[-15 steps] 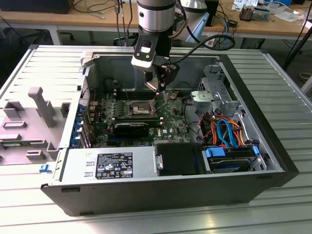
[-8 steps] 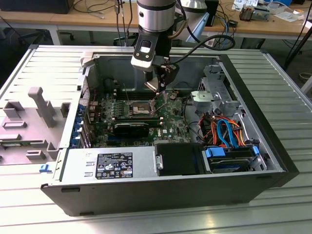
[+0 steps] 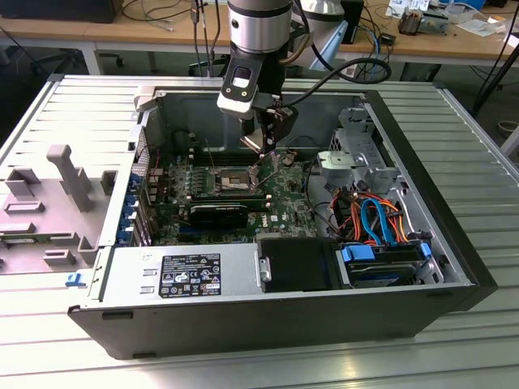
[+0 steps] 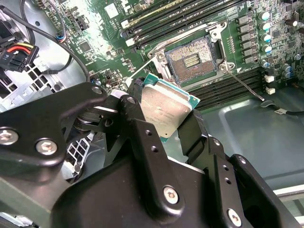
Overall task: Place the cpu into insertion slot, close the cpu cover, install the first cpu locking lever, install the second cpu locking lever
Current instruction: 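Place the cpu into insertion slot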
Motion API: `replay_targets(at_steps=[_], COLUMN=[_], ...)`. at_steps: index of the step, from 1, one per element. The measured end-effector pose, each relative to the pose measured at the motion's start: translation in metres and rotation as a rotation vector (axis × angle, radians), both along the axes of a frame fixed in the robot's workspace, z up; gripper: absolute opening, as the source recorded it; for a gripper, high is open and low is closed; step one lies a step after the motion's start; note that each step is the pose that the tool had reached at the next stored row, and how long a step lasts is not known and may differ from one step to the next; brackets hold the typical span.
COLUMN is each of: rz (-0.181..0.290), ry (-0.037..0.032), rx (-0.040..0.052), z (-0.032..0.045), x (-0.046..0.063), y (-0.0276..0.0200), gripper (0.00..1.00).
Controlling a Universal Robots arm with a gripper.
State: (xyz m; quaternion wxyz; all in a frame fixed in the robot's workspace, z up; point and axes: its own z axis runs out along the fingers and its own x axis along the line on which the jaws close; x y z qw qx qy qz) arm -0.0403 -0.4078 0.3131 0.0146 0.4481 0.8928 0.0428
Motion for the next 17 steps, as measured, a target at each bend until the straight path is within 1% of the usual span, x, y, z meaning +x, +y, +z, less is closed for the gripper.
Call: replay_targets(at_steps=[17], rz=[-0.029], ry=[0.0000], rx=[0.0000], z=[0.0000], x=[0.0000], y=[0.0000], gripper=[0.55])
